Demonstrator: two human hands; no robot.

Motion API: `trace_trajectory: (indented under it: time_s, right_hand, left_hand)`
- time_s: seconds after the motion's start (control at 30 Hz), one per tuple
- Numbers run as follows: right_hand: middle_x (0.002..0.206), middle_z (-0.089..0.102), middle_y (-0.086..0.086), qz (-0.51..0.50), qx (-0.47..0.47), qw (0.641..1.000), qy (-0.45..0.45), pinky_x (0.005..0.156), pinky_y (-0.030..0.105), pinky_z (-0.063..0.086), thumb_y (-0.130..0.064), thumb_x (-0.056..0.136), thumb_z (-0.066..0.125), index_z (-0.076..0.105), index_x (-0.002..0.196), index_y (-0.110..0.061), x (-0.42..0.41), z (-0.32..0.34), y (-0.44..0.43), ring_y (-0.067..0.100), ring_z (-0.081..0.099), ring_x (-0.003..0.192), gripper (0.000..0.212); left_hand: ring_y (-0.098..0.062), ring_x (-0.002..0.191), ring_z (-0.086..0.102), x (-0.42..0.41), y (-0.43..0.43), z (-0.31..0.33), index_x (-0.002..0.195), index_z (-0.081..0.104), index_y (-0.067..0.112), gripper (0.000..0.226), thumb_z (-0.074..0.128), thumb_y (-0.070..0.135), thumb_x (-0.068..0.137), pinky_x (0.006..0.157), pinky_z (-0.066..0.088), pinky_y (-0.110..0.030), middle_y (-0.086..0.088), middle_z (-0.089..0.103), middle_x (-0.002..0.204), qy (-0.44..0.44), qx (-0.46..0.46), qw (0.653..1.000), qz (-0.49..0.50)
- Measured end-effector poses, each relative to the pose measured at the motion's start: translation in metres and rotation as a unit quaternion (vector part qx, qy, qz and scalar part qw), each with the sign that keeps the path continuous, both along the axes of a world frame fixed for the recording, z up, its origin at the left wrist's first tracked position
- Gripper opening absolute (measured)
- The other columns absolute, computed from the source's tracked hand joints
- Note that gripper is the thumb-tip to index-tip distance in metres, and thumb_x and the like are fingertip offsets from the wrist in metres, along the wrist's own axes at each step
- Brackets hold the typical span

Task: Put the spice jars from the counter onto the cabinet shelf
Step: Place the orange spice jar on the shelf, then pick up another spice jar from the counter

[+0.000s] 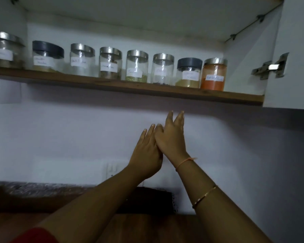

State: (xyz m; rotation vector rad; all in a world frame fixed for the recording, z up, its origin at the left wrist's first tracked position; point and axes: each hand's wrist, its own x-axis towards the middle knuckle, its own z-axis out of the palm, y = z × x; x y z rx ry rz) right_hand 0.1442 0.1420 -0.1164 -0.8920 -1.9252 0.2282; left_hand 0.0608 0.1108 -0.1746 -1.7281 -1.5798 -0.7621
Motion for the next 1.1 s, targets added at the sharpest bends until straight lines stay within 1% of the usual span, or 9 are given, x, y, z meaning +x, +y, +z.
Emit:
trace_trajectory:
  time_s: [0.07, 0.17, 0.27, 0.43, 0.53, 0.63, 0.77, 0.9, 1.1]
  right_hand:
    - [0.160, -0.015, 0.013, 0.030, -0.051, 0.998, -0.026, 0.119, 0.036, 0.012, -0.031, 0.100, 0.037, 0.004, 0.153, -0.013, -0.018, -0.029, -0.007, 0.027, -0.009, 0.148, 0.065]
    - [0.159, -0.017, 0.014, 0.071, -0.119, 0.988, -0.074, 0.117, 0.036, 0.016, -0.030, 0.099, 0.038, 0.005, 0.153, -0.014, -0.044, -0.077, -0.017, 0.027, -0.010, 0.148, 0.065]
    - [0.159, -0.015, 0.015, 0.096, -0.182, 0.971, -0.124, 0.116, 0.039, 0.021, -0.029, 0.097, 0.042, 0.011, 0.153, -0.015, -0.066, -0.122, -0.028, 0.029, -0.007, 0.149, 0.065]
    - [0.159, -0.009, 0.020, 0.145, -0.218, 0.933, -0.247, 0.117, 0.042, 0.024, -0.028, 0.095, 0.046, 0.018, 0.152, -0.013, -0.101, -0.199, -0.059, 0.035, 0.001, 0.148, 0.065]
    - [0.158, -0.008, 0.023, 0.168, -0.241, 0.893, -0.340, 0.118, 0.043, 0.021, -0.030, 0.093, 0.049, 0.017, 0.151, -0.012, -0.119, -0.234, -0.078, 0.038, 0.004, 0.147, 0.069]
    - [0.158, -0.006, 0.023, 0.179, -0.261, 0.858, -0.405, 0.116, 0.042, 0.022, -0.036, 0.090, 0.055, 0.020, 0.150, -0.013, -0.130, -0.261, -0.088, 0.040, 0.010, 0.145, 0.073]
    - [0.158, 0.002, 0.023, 0.180, -0.270, 0.827, -0.460, 0.114, 0.041, 0.026, -0.042, 0.088, 0.058, 0.027, 0.147, -0.013, -0.143, -0.286, -0.095, 0.039, 0.017, 0.144, 0.072]
    - [0.157, 0.016, 0.019, 0.183, -0.291, 0.816, -0.464, 0.113, 0.042, 0.031, -0.053, 0.078, 0.067, 0.027, 0.147, -0.014, -0.157, -0.304, -0.098, 0.035, 0.027, 0.141, 0.088]
    - [0.152, 0.024, 0.017, 0.193, -0.301, 0.818, -0.451, 0.109, 0.043, 0.037, -0.048, 0.077, 0.070, 0.027, 0.147, -0.017, -0.171, -0.326, -0.104, 0.036, 0.036, 0.134, 0.087]
  left_hand:
    - [-0.022, 0.146, -0.006, -0.022, -0.014, -0.038, 0.151, 0.006, 0.012, 0.063, 0.036, 0.028, 0.099, 0.114, -0.017, -0.030, -0.009, 0.003, 0.159, -0.023, -0.048, 0.997, 0.056]
    - [-0.025, 0.147, -0.006, -0.059, -0.044, -0.099, 0.151, 0.002, 0.009, 0.064, 0.030, 0.032, 0.099, 0.115, -0.012, -0.035, -0.011, -0.002, 0.159, -0.070, -0.152, 0.976, 0.140]
    - [-0.029, 0.146, 0.002, -0.093, -0.080, -0.150, 0.150, 0.004, 0.005, 0.065, 0.032, 0.032, 0.098, 0.118, 0.001, -0.040, -0.015, 0.005, 0.158, -0.122, -0.230, 0.941, 0.215]
    - [-0.027, 0.146, 0.006, -0.129, -0.131, -0.211, 0.150, 0.005, 0.007, 0.072, 0.041, 0.033, 0.093, 0.118, 0.009, -0.041, -0.014, 0.007, 0.158, -0.194, -0.334, 0.875, 0.291]
    - [-0.026, 0.145, 0.011, -0.141, -0.150, -0.233, 0.150, 0.005, 0.006, 0.078, 0.049, 0.033, 0.090, 0.117, 0.011, -0.040, -0.013, 0.011, 0.157, -0.216, -0.363, 0.854, 0.303]
    - [-0.026, 0.145, 0.013, -0.148, -0.160, -0.243, 0.150, 0.005, 0.006, 0.076, 0.048, 0.032, 0.092, 0.117, 0.011, -0.040, -0.014, 0.013, 0.157, -0.238, -0.375, 0.847, 0.293]
    - [-0.026, 0.145, 0.013, -0.150, -0.167, -0.251, 0.150, 0.005, 0.006, 0.078, 0.050, 0.035, 0.093, 0.117, 0.011, -0.039, -0.014, 0.013, 0.157, -0.254, -0.394, 0.840, 0.273]
    - [-0.025, 0.145, 0.015, -0.151, -0.175, -0.256, 0.150, 0.006, 0.005, 0.080, 0.051, 0.036, 0.092, 0.118, 0.012, -0.039, -0.013, 0.014, 0.157, -0.261, -0.416, 0.833, 0.253]
    - [-0.024, 0.145, 0.016, -0.156, -0.185, -0.265, 0.150, 0.007, 0.007, 0.074, 0.046, 0.036, 0.095, 0.118, 0.011, -0.038, -0.012, 0.015, 0.157, -0.281, -0.428, 0.825, 0.241]
